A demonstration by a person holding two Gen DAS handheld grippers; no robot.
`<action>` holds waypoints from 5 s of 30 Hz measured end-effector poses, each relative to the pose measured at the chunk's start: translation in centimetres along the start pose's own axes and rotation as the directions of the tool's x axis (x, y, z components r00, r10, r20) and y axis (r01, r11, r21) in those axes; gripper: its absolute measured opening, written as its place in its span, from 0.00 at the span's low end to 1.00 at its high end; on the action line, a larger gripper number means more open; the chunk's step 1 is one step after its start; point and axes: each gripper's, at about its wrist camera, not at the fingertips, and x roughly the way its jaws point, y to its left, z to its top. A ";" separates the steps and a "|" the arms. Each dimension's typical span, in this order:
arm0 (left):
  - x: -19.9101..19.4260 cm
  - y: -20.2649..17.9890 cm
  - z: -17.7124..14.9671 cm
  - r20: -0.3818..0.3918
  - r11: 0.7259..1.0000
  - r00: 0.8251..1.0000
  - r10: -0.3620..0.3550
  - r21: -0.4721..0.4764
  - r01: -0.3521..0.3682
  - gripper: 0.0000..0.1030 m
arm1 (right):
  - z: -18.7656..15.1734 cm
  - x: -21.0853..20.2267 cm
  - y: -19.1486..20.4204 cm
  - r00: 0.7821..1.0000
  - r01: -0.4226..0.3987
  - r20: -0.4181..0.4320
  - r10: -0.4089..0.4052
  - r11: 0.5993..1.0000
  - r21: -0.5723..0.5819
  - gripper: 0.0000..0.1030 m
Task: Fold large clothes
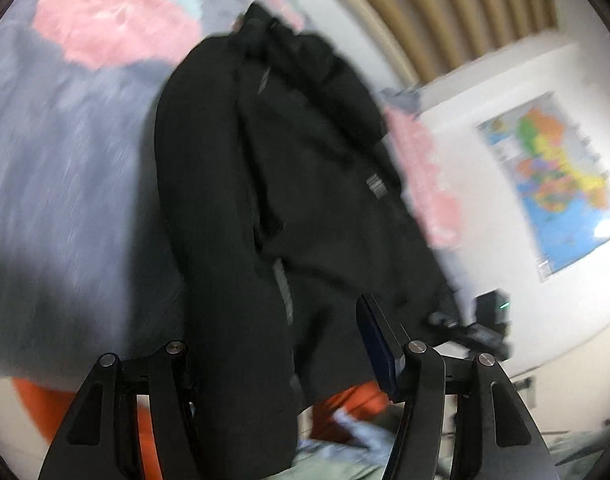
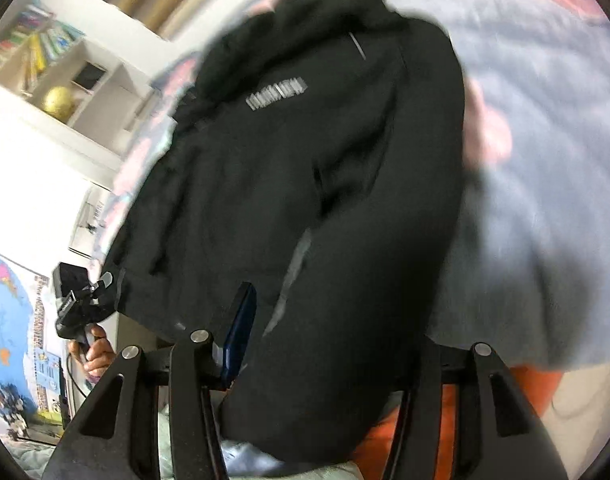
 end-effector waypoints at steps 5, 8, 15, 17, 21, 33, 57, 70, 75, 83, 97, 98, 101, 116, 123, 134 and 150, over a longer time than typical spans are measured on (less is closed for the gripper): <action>0.0 -1.5 0.2 0.024 0.993 0.994 0.105 0.055 -0.106 0.44 | -0.5 -1.0 0.7 0.998 0.034 0.046 -0.033 0.999 -0.020 0.49; 0.2 -2.3 1.3 0.036 0.991 0.993 0.114 0.062 -0.116 0.22 | -0.1 -2.1 1.9 0.995 0.052 0.093 -0.047 0.997 -0.048 0.38; -0.4 -4.2 2.9 0.053 0.989 0.995 0.084 0.115 -0.090 0.19 | 1.3 -2.9 2.3 0.997 0.043 0.064 -0.041 0.999 -0.031 0.47; 0.0 -4.1 3.0 0.033 0.990 0.996 0.083 0.115 -0.086 0.19 | 1.4 -3.2 1.0 0.997 0.033 0.072 -0.034 0.999 0.019 0.53; 0.0 -3.4 2.5 0.022 0.992 0.996 0.084 0.094 -0.086 0.20 | 1.1 -4.2 -1.2 0.995 -0.032 0.102 0.021 0.993 0.112 0.54; -4.6 -8.9 6.8 0.234 0.983 0.972 0.001 0.177 -0.043 0.14 | 5.7 -9.7 4.3 0.973 0.025 0.230 0.002 0.993 -0.116 0.24; 7.0 -10.7 36.7 0.373 0.969 0.912 0.173 0.101 -0.225 0.18 | 39.3 -3.3 6.1 0.921 0.153 0.363 -0.141 0.988 -0.004 0.23; 21.8 0.3 40.2 0.109 0.943 0.937 0.332 -0.065 -0.327 0.21 | 42.5 13.8 -2.9 0.965 0.204 0.147 -0.218 0.973 0.104 0.22; 20.9 -0.3 39.9 0.121 0.951 0.944 0.308 -0.011 -0.309 0.23 | 42.0 12.5 -2.3 0.969 0.191 0.150 -0.199 0.980 0.063 0.27; 8.9 -2.4 36.7 0.200 0.977 0.978 0.067 0.186 -0.105 0.74 | 37.8 1.4 -0.9 0.965 0.065 0.260 -0.046 0.996 -0.065 0.84; 13.4 0.6 42.8 0.163 0.983 0.975 0.147 0.082 -0.162 0.78 | 43.9 5.6 -1.5 0.937 0.240 0.305 -0.170 0.948 -0.211 0.90; 14.2 0.9 43.5 0.134 0.986 0.981 0.139 0.075 -0.150 0.78 | 44.7 6.3 -1.9 0.944 0.229 0.289 -0.162 0.949 -0.218 0.90; 16.3 1.8 44.9 0.063 0.989 0.989 0.131 0.054 -0.134 0.78 | 46.6 8.7 -2.9 0.961 0.208 0.229 -0.156 0.953 -0.223 0.90; 15.3 0.4 43.9 0.086 0.945 0.955 0.284 0.144 -0.294 0.22 | 44.3 6.8 0.4 0.921 0.329 0.311 -0.233 0.893 -0.307 0.16; 16.6 4.0 45.4 0.050 0.986 0.985 0.165 -0.001 -0.165 0.73 | 45.4 9.3 -2.1 0.957 0.248 0.213 -0.198 0.938 -0.244 0.58; 19.6 1.6 44.6 0.005 0.952 0.966 0.257 0.171 -0.254 0.21 | 45.1 11.0 -0.5 0.946 0.291 0.243 -0.215 0.895 -0.339 0.17; 15.6 -0.2 48.4 0.193 0.955 0.940 0.280 0.041 -0.293 0.12 | 51.1 10.1 3.6 0.807 0.543 0.398 -0.435 0.812 -0.213 0.13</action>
